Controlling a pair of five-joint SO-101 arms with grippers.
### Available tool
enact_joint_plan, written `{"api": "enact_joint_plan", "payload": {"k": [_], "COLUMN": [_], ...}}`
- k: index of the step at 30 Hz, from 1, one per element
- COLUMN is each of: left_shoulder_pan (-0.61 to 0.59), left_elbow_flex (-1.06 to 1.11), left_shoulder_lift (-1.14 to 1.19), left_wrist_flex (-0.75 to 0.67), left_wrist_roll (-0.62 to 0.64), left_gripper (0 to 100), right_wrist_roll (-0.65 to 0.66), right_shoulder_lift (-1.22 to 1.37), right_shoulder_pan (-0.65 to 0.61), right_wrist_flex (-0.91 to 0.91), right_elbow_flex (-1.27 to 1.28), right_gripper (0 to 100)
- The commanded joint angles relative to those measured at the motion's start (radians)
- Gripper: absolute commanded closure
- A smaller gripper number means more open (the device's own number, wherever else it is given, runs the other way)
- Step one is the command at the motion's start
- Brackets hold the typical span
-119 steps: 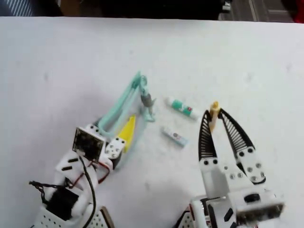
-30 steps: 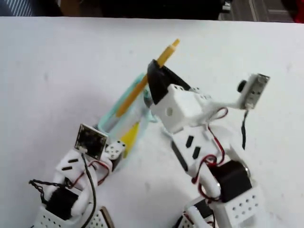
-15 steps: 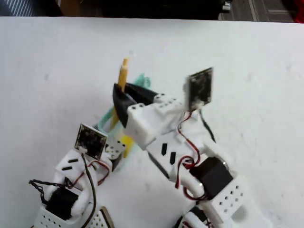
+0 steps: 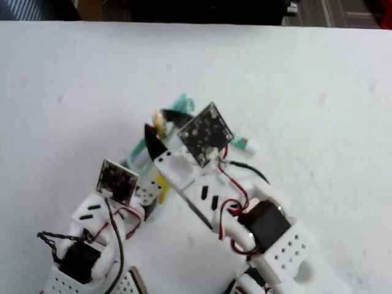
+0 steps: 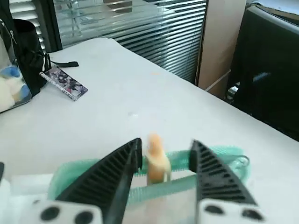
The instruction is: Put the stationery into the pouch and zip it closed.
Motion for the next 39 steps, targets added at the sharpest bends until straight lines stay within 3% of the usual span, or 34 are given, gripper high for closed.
{"api": "enact_joint_plan", "payload": {"k": [1,9,19,25,28,39], "left_shoulder_pan": [-0.007,-0.007,-0.007,-0.007,-0.007,-0.007], "left_elbow_flex": [-0.054,-0.052,-0.052,-0.052,-0.052,-0.046], "left_shoulder_lift": [0.002,0.002,0.002,0.002,0.002,0.002], "left_wrist_flex": [0.002,0.002,0.002,0.002,0.002,0.003], "left_wrist_roll": [-0.003,-0.002,0.000,0.000,0.000,-0.002], "left_gripper": [80,80,80,80,80,81], "right_wrist_roll": [-0.055,-0.060,-0.061,-0.055,-0.055,-0.054], "right_shoulder_lift": [-0.002,-0.015,-0.096,-0.076,-0.047,0.214], "right_shoulder_pan": [-0.001,0.033,0.440,0.625,0.673,0.687], "right_wrist_flex": [0.030,0.039,0.176,0.191,0.186,-0.174], "right_elbow_flex": [-0.008,-0.097,-0.212,-0.109,-0.032,0.310], "right_gripper": [71.6,71.5,72.4,87.8,89.6,89.7]}}
